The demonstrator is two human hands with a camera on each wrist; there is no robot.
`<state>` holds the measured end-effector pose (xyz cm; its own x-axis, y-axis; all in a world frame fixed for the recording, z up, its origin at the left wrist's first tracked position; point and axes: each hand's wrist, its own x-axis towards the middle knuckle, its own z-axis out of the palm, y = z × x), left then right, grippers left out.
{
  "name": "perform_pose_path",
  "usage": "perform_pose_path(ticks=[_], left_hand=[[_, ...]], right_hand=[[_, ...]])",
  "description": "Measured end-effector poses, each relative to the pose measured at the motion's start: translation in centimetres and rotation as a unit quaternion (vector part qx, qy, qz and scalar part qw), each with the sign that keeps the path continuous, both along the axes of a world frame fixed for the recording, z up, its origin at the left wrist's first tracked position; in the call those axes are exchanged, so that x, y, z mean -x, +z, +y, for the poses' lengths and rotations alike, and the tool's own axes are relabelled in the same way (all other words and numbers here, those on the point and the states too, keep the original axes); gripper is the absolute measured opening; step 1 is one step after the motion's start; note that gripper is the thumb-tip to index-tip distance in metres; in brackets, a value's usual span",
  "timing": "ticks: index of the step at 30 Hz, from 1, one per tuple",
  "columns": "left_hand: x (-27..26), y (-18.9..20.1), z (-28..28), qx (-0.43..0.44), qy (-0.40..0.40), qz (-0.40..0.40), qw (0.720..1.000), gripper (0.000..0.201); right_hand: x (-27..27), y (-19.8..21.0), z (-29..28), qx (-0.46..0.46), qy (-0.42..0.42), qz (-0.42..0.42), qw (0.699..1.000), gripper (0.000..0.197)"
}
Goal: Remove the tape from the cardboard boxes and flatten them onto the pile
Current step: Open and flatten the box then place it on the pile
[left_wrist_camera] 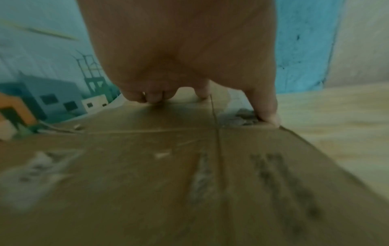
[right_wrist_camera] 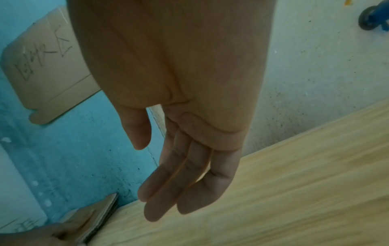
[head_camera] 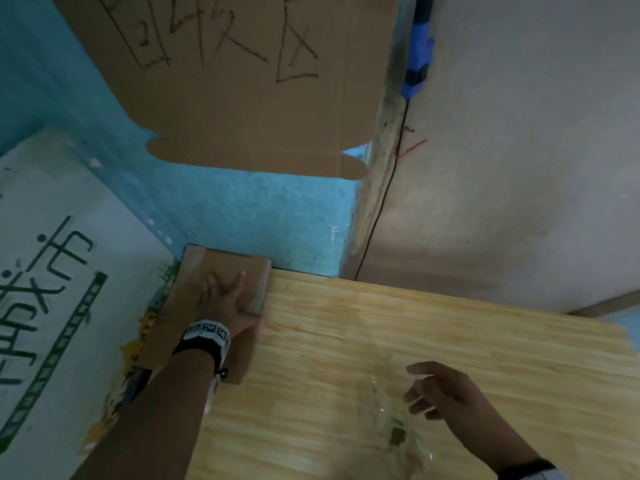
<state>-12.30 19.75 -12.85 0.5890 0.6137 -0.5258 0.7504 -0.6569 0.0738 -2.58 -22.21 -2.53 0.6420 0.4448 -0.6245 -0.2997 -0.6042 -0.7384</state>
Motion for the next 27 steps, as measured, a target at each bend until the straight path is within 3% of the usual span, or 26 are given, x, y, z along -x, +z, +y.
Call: perform_pose_path(ticks=[5,15,21,23,25,27], left_hand=[[-1.9,-0.2,0.6,0.031,0.029,-0.029,0.999,0.15],[-2.6,0.4,0.9,0.065,0.029,0.002,0.997,0.151],[-3.5,0.1,1.2,0.034,0.014,0.059,0.998,0.157],[-4.2,0.5,0.2,0.019,0.018,0.051,0.998,0.147],[-4.3,0.0,-1.0,0.016,-0.009,-0.008,1.0,0.124],[-4.0,0.4,-3.8,0.006,-0.046,-0.056,0.997,0.118]], right_hand=[[0.7,-1.4,-2.4,0.018,-0.032,0.005,0.999,0.017],[1.7,-2.8,-1.4,0.031,0.006,0.011,0.999,0.017],[1.7,-0.9,-0.2,0.007,0.021,-0.013,1.0,0.016],[1.9,0.1,-0.4,0.0,0.019,-0.026,0.999,0.016],[1.6,0.6,-0.4,-0.006,0.016,-0.041,0.999,0.017],[1.4,1.6,-0.9,-0.02,-0.013,-0.05,0.998,0.017]])
